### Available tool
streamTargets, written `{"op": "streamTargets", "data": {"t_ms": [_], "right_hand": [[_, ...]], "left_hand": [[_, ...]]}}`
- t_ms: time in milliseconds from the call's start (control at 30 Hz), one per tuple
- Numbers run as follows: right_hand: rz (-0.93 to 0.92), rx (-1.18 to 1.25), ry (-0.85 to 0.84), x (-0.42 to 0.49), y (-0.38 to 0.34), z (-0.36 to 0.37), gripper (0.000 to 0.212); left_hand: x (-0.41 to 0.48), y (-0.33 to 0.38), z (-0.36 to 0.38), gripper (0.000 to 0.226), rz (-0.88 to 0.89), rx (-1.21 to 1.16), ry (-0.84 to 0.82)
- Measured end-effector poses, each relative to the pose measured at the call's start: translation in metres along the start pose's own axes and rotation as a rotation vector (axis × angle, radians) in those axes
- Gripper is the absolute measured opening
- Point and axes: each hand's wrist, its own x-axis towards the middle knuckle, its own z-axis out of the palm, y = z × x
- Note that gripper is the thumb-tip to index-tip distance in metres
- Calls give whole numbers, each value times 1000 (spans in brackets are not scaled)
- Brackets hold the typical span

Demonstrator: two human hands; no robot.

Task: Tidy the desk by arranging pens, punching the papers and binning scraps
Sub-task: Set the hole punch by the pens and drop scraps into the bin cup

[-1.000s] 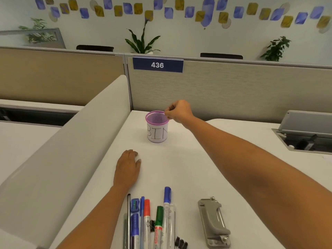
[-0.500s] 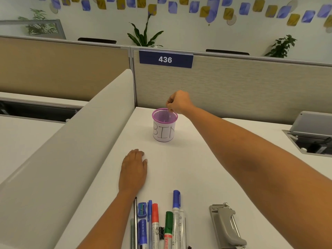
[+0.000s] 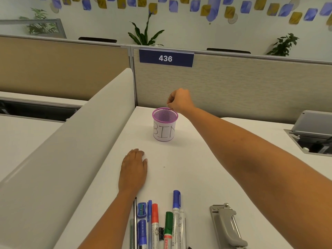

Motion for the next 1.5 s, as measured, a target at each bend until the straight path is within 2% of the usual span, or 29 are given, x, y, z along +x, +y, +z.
{"op": "streamTargets", "data": {"t_ms": [200, 333, 433, 567, 700, 1033, 1500], "right_hand": [[-20, 49, 17, -17, 4, 11, 13], [-113, 245, -48, -48, 4, 17, 15], [-166, 322, -229, -78, 9, 25, 14], [-110, 189, -536, -103, 31, 38, 16], [-41, 87, -663, -115, 54, 47, 18], [29, 151, -628, -124, 60, 55, 19], [-132, -67, -644, -128, 49, 63, 18]], "left_hand": [[0, -1, -1, 38, -2, 7, -2], [1, -1, -1, 37, 1, 7, 1], [1, -1, -1, 37, -4, 4, 2], [0, 0, -2, 36, -6, 3, 14], [0, 1, -2, 36, -2, 5, 17], [0, 1, -2, 37, -10, 15, 10], [0, 0, -1, 34, 13, 23, 31]]}}
